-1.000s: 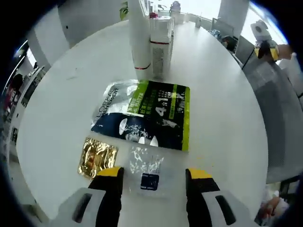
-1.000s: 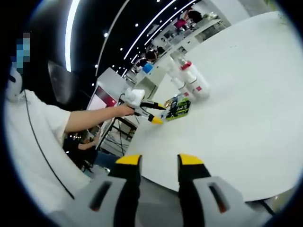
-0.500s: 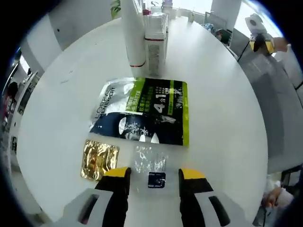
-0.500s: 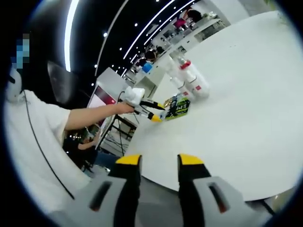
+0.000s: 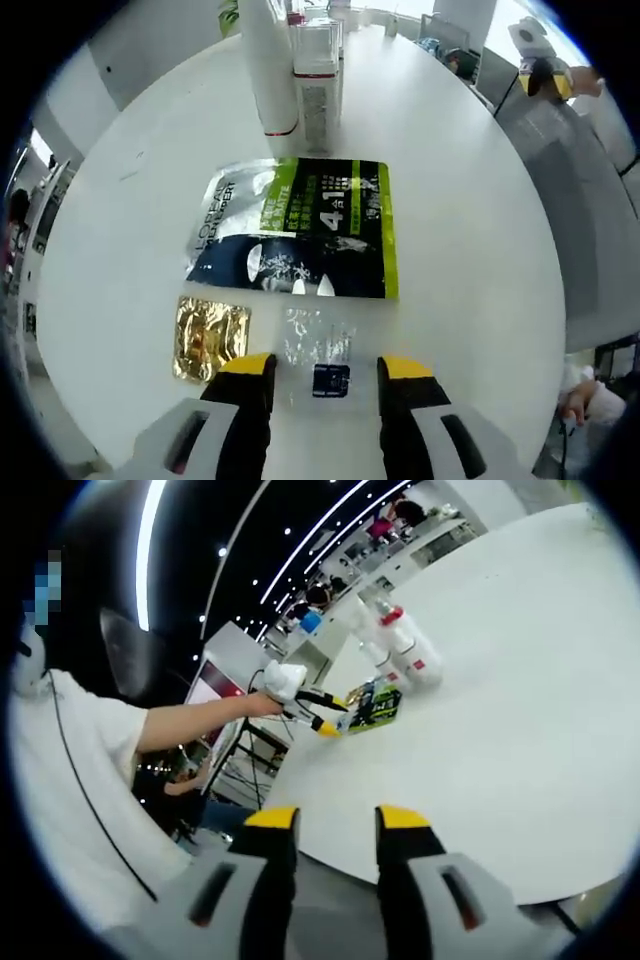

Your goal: Arrange the skincare products in the storage area until every visible bottle or jar stands upright without overlapping.

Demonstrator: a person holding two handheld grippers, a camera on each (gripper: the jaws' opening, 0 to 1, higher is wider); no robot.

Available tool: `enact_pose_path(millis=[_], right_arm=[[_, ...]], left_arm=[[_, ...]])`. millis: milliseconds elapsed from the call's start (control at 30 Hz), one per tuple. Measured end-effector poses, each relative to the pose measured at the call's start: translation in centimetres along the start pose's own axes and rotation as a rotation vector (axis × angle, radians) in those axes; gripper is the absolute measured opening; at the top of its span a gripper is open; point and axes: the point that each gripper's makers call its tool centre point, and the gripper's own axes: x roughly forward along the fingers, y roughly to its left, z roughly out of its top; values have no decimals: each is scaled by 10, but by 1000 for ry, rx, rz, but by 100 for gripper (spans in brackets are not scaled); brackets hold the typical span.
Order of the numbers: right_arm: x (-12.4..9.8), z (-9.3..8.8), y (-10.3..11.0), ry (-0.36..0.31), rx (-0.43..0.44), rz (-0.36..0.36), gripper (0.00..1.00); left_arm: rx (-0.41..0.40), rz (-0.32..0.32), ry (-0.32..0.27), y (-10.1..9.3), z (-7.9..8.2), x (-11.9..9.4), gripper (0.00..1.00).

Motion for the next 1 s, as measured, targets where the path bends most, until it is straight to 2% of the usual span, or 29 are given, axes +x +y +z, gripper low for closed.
enact_pose_path(millis=[133,267,433,600,700,833,900,1000], right_arm=[[0,0,0,0,-2,0,32],[0,0,0,-1,-1,1,32],[0,1,1,-7,-7,3,32],[0,0,4,-4,-22,12,32],[1,-1,6,3,-36,20,32],[2,-4,11,18,-54,37,32],[2,-5,13,20,-61,46,32],[3,-7,15,29,-77,57,32]], left_arm=[[-9,3,1,1,-1,0,43],[-29,14,2,2,-1,0,51],[-44,22,-6,-1,-1,-6,52],[-76,83,-34,-1,0,-24,53],[-137,127,-37,-1,-3,-36,54],[-251,198,-154,-4,3,-69,56],[-287,234,-194,-4,5,-83,55],[-379,284,-323,-11,17,-112,56]])
